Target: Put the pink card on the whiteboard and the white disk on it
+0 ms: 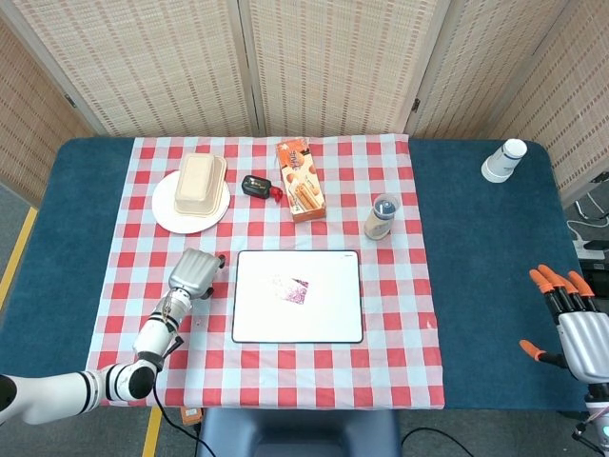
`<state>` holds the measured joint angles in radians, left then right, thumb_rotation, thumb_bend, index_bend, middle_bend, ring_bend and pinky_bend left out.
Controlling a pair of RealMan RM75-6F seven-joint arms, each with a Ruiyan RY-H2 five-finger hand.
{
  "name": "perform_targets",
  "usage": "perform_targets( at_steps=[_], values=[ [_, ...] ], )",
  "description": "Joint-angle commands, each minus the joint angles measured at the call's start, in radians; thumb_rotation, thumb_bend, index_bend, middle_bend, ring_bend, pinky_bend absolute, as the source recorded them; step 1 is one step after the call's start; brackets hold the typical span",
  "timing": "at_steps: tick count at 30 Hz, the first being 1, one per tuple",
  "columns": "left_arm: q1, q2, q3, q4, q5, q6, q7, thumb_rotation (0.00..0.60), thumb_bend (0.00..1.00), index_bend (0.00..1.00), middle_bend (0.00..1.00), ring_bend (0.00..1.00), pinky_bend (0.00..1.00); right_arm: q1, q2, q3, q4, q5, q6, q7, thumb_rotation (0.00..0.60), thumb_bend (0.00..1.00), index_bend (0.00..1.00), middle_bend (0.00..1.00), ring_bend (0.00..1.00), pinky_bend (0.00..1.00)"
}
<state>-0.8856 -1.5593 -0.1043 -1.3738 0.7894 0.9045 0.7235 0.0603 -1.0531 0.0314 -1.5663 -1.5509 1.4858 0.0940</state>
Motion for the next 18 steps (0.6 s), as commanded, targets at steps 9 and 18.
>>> perform_targets(
  at_steps=[9,18],
  values=[
    [0.007,-0.038,0.034,0.096,0.018,0.006,0.014,0.6,0.26,0.39,1.0,1.0,1.0,0.001,-0.002,0.001,-0.001,0.003,-0.004,-0.006,0.6,0.05,0.07,0.03,0.0,0.05],
    [0.012,-0.04,0.028,0.118,0.022,-0.019,-0.017,0.6,0.26,0.39,1.0,1.0,1.0,0.006,-0.006,0.001,-0.002,0.01,-0.017,-0.016,0.6,0.05,0.07,0.03,0.0,0.05]
  ],
)
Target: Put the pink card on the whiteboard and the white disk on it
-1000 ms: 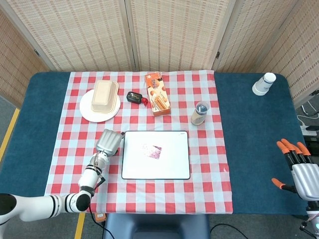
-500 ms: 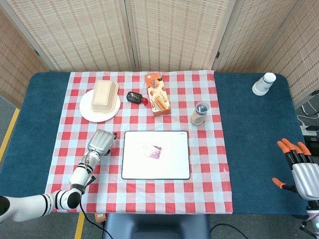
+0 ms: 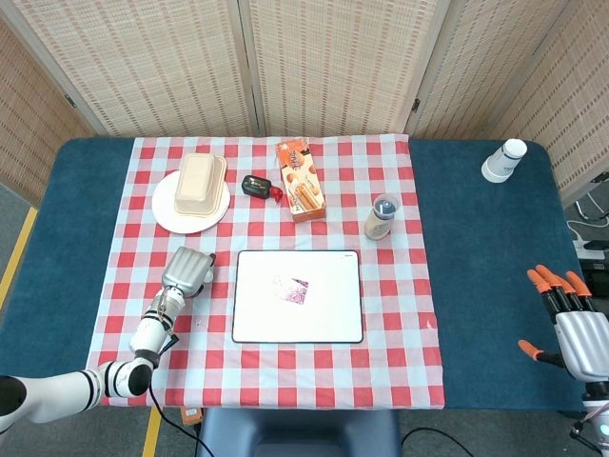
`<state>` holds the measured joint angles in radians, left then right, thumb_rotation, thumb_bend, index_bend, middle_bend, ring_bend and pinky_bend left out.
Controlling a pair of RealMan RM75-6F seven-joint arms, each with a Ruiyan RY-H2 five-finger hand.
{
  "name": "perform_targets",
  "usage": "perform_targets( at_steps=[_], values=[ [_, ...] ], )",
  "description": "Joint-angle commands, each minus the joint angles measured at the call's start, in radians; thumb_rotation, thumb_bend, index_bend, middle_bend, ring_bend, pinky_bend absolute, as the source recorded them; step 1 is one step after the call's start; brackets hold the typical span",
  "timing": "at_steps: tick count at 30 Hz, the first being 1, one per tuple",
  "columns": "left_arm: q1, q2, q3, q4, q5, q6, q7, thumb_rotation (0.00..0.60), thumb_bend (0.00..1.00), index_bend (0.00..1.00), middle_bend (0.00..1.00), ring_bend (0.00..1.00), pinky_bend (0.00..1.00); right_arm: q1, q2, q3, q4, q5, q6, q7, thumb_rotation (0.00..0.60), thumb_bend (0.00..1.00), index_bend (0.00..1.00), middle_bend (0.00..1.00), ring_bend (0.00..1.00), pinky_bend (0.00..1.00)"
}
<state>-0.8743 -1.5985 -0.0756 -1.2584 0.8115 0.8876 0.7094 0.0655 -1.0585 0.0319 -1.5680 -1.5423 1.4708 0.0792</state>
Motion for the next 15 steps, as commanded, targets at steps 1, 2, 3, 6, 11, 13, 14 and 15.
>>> perform_targets(
  at_steps=[1,2,3,6,11,13,14,15],
  values=[
    [0.001,-0.001,-0.001,0.003,0.001,-0.003,-0.004,0.6,0.27,0.4,1.0,1.0,1.0,0.001,0.0,0.0,0.0,0.002,-0.004,-0.001,0.6,0.05,0.07,0.03,0.0,0.05],
    [0.001,-0.001,-0.003,0.004,0.001,-0.004,-0.007,0.6,0.27,0.4,1.0,1.0,1.0,0.002,0.0,0.001,0.0,0.004,-0.005,-0.001,0.6,0.05,0.07,0.03,0.0,0.05],
    [0.002,-0.001,-0.005,0.004,0.0,-0.007,-0.011,0.6,0.27,0.4,1.0,1.0,1.0,0.002,0.0,0.001,0.0,0.004,-0.005,-0.002,0.6,0.05,0.07,0.03,0.0,0.05],
    [0.0,-0.001,-0.007,0.008,0.003,-0.008,-0.011,0.6,0.27,0.41,1.0,1.0,1.0,0.002,0.0,0.001,0.0,0.005,-0.004,-0.001,0.6,0.05,0.07,0.03,0.0,0.05],
    [-0.002,-0.008,-0.007,0.022,-0.007,-0.017,-0.007,0.6,0.27,0.43,1.0,1.0,1.0,0.002,0.002,0.003,0.0,0.008,-0.004,0.003,0.6,0.05,0.07,0.03,0.0,0.05],
    [-0.001,-0.009,-0.008,0.026,-0.011,-0.022,-0.01,0.6,0.27,0.43,1.0,1.0,1.0,0.002,0.002,0.003,0.001,0.009,-0.004,0.005,0.6,0.05,0.07,0.03,0.0,0.05],
    [-0.001,-0.01,-0.007,0.028,-0.009,-0.022,-0.011,0.6,0.27,0.43,1.0,1.0,1.0,0.002,0.002,0.004,0.001,0.01,-0.006,0.004,0.6,0.05,0.07,0.03,0.0,0.05],
    [-0.001,-0.01,-0.007,0.029,-0.008,-0.021,-0.011,0.6,0.27,0.43,1.0,1.0,1.0,0.003,0.002,0.004,0.002,0.011,-0.007,0.004,0.6,0.05,0.07,0.03,0.0,0.05]
  ],
)
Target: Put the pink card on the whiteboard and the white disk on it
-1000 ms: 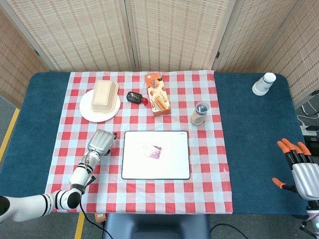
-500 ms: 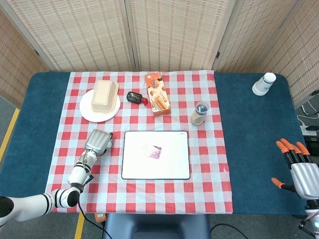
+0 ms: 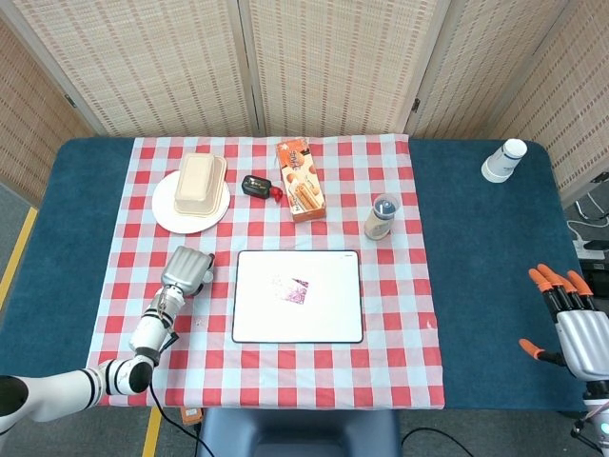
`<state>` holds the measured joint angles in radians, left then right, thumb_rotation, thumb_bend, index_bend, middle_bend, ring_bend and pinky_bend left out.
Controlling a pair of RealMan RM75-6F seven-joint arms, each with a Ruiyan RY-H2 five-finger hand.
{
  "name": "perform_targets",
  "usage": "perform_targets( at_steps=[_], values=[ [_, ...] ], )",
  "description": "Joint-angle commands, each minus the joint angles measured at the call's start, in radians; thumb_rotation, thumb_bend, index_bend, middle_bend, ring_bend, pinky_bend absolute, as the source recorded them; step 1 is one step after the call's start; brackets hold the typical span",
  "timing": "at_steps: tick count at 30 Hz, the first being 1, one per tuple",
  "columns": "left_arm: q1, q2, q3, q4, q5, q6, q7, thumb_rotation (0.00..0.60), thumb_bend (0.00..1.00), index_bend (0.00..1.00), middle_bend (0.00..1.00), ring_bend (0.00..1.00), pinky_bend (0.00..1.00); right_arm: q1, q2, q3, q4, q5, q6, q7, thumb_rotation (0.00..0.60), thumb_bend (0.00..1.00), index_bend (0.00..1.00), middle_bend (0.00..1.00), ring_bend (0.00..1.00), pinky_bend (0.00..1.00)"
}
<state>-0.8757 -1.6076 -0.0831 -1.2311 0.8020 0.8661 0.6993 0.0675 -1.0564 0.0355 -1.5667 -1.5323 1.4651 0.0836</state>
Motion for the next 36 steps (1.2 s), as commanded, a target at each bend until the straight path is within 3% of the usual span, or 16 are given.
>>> perform_targets(
  at_steps=[1,36],
  values=[
    [0.001,-0.002,0.0,0.003,0.003,0.001,-0.003,0.6,0.27,0.43,1.0,1.0,1.0,0.002,-0.001,0.001,0.001,0.002,-0.004,-0.001,0.6,0.05,0.07,0.03,0.0,0.05],
    [0.008,0.008,-0.022,0.0,0.032,0.014,-0.029,0.6,0.33,0.5,1.0,1.0,1.0,0.009,-0.001,0.006,-0.001,0.018,-0.02,-0.004,0.6,0.05,0.07,0.03,0.0,0.05]
  ],
)
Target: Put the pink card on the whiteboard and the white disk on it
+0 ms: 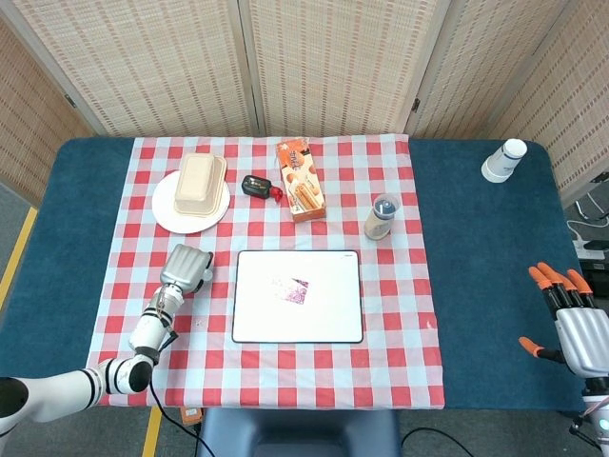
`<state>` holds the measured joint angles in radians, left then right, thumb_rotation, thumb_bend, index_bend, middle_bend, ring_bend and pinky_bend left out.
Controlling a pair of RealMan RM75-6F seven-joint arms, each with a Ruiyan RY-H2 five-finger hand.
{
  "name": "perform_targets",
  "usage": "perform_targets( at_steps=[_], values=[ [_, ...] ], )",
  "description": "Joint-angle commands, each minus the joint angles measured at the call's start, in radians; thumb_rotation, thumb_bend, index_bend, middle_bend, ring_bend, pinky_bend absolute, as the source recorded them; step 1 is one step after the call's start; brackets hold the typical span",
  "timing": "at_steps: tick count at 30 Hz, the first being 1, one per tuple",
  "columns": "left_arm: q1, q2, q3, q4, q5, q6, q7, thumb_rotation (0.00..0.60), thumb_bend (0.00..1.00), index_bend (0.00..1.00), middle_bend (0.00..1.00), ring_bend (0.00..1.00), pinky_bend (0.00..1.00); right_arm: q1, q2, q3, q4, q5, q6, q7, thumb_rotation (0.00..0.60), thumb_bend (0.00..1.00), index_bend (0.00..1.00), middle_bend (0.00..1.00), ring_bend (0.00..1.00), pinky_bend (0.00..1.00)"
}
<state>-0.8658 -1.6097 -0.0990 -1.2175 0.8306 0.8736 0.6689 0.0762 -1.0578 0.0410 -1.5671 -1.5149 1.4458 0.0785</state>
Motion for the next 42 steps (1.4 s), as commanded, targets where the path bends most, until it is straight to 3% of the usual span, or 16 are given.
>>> perform_targets(
  at_steps=[1,10,17,29,42],
  values=[
    [-0.003,0.016,-0.009,-0.023,0.003,0.009,0.003,0.6,0.33,0.5,1.0,1.0,1.0,0.0,0.001,0.0,-0.001,0.001,-0.001,0.001,0.6,0.05,0.07,0.03,0.0,0.05],
    [-0.023,0.056,-0.049,-0.175,-0.026,0.039,0.019,0.6,0.33,0.51,1.0,1.0,1.0,-0.004,0.004,-0.002,-0.005,-0.008,0.011,0.004,0.6,0.05,0.07,0.03,0.0,0.05],
    [-0.077,0.003,-0.078,-0.267,-0.055,0.062,0.068,0.6,0.33,0.51,1.0,1.0,1.0,-0.007,0.007,-0.007,-0.001,-0.027,0.024,0.021,0.6,0.05,0.06,0.03,0.0,0.05],
    [-0.2,-0.158,-0.11,-0.162,-0.176,0.028,0.142,0.6,0.33,0.51,1.0,1.0,1.0,-0.018,0.027,-0.004,0.009,-0.026,0.042,0.076,0.6,0.05,0.07,0.03,0.0,0.05],
    [-0.247,-0.206,-0.117,-0.106,-0.208,0.02,0.137,0.6,0.33,0.51,1.0,1.0,1.0,-0.021,0.031,-0.002,0.016,-0.019,0.041,0.099,0.6,0.05,0.07,0.03,0.0,0.05]
  ],
)
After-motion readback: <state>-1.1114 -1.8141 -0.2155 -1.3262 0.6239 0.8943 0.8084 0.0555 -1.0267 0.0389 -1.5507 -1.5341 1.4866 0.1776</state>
